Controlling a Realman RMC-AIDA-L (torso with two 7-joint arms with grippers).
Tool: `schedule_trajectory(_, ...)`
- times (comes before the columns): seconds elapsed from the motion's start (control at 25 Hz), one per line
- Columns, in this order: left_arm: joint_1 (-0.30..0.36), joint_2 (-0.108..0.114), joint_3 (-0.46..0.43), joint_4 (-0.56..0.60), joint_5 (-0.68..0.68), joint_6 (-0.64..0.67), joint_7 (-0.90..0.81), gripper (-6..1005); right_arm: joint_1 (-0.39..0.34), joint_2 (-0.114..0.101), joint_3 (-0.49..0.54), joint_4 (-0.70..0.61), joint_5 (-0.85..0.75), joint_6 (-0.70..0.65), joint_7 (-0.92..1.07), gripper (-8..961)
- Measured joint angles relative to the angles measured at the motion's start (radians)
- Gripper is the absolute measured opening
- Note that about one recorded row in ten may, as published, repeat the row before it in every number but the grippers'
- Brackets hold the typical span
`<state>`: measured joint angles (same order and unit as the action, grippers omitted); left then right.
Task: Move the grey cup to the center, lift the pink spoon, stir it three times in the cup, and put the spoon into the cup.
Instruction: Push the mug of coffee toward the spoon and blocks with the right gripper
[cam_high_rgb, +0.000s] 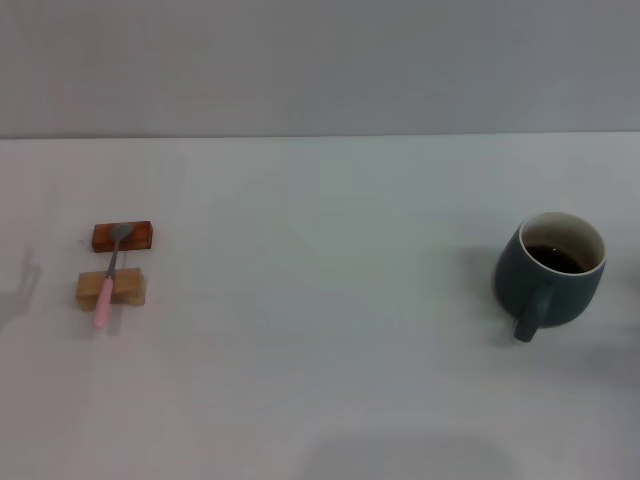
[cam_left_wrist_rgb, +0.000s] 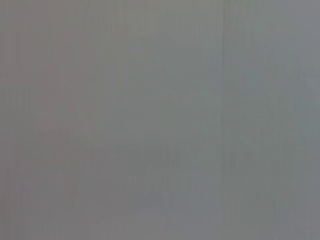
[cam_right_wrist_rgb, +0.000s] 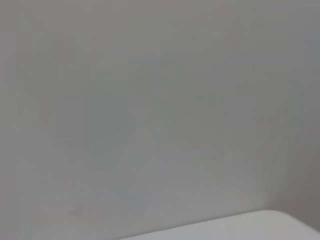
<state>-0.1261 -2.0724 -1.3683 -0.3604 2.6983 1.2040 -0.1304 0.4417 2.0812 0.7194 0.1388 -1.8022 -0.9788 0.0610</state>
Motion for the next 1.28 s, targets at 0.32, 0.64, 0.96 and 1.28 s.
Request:
schedule_trajectory(0.32, 0.000, 0.000, -0.001, 0.000, 0.000, 0.003, 0.000, 834, 0.003, 0.003, -0.007, 0.028, -0.053, 0.034, -0.001, -1)
schedule_trajectory(0.64, 0.000, 0.000, 0.000, 0.000, 0.000, 0.005, 0.000, 834, 0.019, 0.002, -0.060, 0.036, -0.054, 0.070, -0.001, -2)
schedule_trajectory(0.96, 0.000, 0.000, 0.000, 0.000, 0.000, 0.006, 0.000, 833, 0.033, 0.003, -0.098, 0.044, -0.054, 0.103, -0.001, -2)
schedule_trajectory(1.28, 0.000, 0.000, 0.000, 0.000, 0.000, 0.006, 0.000, 833, 0.044, 0.004, -0.165, 0.082, -0.054, 0.106, -0.001, -2)
